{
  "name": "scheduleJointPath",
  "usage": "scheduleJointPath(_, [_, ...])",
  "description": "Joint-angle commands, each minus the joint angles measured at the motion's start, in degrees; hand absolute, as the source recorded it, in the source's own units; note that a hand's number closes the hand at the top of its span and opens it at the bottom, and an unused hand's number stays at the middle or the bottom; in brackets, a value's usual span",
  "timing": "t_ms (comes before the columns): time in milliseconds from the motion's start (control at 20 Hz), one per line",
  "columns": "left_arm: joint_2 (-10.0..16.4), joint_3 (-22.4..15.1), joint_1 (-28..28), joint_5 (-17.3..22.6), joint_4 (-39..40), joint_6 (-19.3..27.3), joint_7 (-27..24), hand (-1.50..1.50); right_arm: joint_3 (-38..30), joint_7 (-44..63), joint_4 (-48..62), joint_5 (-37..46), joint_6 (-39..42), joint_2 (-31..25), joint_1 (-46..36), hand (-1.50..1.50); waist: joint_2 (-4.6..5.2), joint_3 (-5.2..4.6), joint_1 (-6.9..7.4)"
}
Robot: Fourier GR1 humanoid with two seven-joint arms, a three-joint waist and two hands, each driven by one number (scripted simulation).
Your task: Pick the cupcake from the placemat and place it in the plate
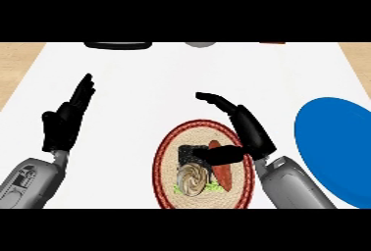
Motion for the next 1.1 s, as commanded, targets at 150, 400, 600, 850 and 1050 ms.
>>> scheduleJointPath(150, [-2.28, -1.30, -1.24, -0.94, -1.35, 1.14, 3.74, 0.00, 23.80, 2.95, 4.97, 16.21, -19.96, 12.89, 9.40, -1.50, 0.48, 0.70, -1.18])
scheduleJointPath(400, [-2.11, -0.50, -0.21, -1.97, -2.19, 1.16, 4.78, 0.00, 27.66, 12.82, -2.02, 32.85, -23.72, 11.00, 11.59, -1.50, 0.16, 0.66, -2.60])
scheduleJointPath(600, [-1.85, 0.83, 2.28, -1.74, -4.43, -0.73, 3.71, 0.00, 24.64, 25.25, -12.12, 40.29, -14.78, 10.09, 8.43, -1.50, 0.29, 0.66, -2.09])
scheduleJointPath(850, [-3.34, 0.15, -0.79, -3.28, -2.69, 1.54, 5.68, 0.00, 23.55, 39.51, -18.61, 39.49, 6.04, 4.36, 5.14, -1.50, 0.05, 0.56, -2.91])
scheduleJointPath(1050, [-2.26, 1.99, 0.60, -2.25, -1.79, -0.83, 4.05, 0.00, 20.95, 49.61, -23.34, 34.63, 19.57, 6.04, 2.28, -1.50, 0.46, 0.60, -2.08])
